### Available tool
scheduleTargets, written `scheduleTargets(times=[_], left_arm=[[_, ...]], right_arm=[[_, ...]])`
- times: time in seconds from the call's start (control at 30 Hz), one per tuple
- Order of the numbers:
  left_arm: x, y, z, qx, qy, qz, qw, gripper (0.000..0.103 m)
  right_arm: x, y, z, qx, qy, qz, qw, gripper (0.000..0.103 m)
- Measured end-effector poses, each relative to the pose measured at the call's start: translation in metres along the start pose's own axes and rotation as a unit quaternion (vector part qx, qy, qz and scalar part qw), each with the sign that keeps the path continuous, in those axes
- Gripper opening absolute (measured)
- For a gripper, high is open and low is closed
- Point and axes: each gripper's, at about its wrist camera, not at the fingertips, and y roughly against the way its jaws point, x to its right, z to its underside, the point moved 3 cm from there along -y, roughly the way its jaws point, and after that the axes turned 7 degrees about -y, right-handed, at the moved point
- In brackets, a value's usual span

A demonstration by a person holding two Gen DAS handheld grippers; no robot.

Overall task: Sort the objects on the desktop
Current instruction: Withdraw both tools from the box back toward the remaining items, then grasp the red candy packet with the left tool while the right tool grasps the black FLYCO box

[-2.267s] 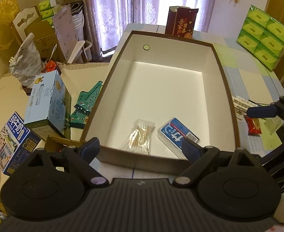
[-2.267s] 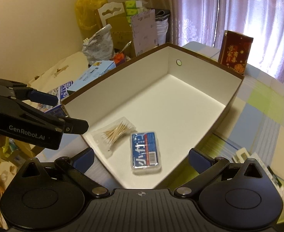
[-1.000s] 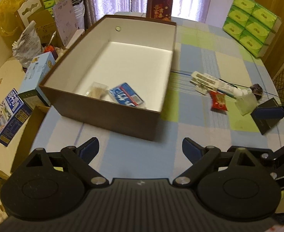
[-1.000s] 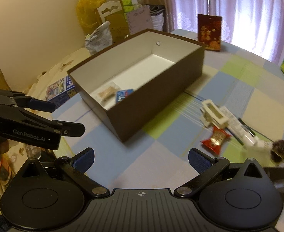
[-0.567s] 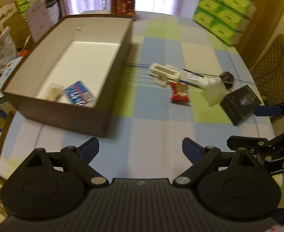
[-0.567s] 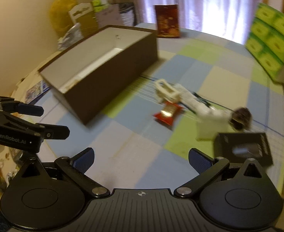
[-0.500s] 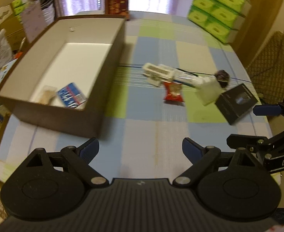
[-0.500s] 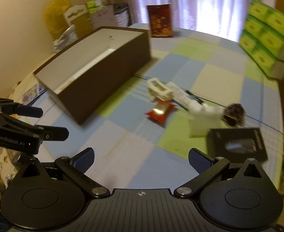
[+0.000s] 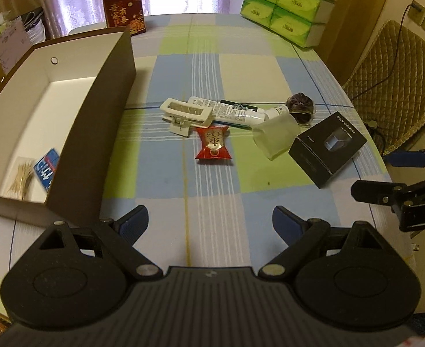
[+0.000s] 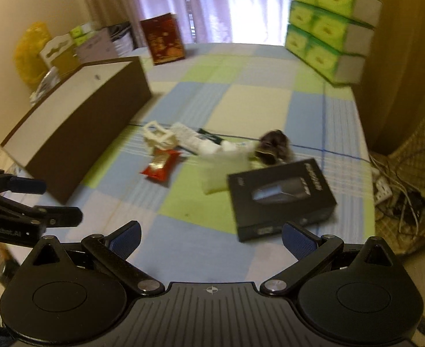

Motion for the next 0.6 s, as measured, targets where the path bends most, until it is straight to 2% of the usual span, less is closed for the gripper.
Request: scheduleTargets(times=[0.1,0.27,0.43,0.5,0.6], left_arm=[[0.002,-0.010,-0.007,-0.003,-0.007,-0.004,1.0000,0.091],[0.001,-0.027,-0.018,-0.009,-0.015,-0.007,0.9998,0.091],[-0.005,-0.045,-0.032,-0.017,-0.023,-0.013,0.9995,0.091],[-0.008,-0.051,-0.036,-0.022,-0.026,-0.014,0.9993,0.091],[-0.013,-0.060,-0.041,-0.029,-0.033,-0.015,0.9989,0.091]], right_arm=[[0.014,-0.010,-0.002,-0.007,-0.026,0.012,1.000,0.101],[0.042,-0.029,-0.011,-0.023,-0.129,0.027,0.991,0.101],[0.069,-0.051,-0.019,-0.029,-0.242,0.046,0.969,0.101],[0.074,-0.058,-0.022,-0.031,-0.276,0.040,0.960,0.101],[0.083,-0.066,-0.027,-0.024,-0.340,0.044,0.939,0.101]])
